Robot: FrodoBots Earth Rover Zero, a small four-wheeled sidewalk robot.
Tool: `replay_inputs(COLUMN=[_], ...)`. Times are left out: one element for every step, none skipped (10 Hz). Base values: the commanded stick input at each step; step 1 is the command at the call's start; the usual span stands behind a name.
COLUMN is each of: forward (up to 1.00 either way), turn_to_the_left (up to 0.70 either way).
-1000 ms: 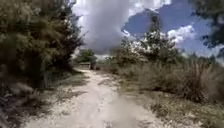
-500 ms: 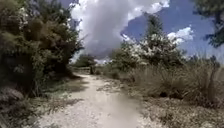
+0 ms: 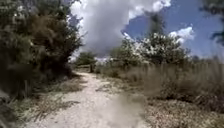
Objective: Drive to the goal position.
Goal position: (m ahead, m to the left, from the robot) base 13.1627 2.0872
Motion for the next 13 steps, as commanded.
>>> replay_inputs(forward=[0.5, 0.5, 0.5, 0.5, 0.5, 0.5, 0.5, 0.5, 0.5, 0.5, 0.5, 0.5, 0.5], turn_to_the_left=[0.28, 0.5, 0.5, 0.19, 0.0, 0.0, 0.0, 0.0, 0.0, 0.0, 0.0, 0.0, 0.0])
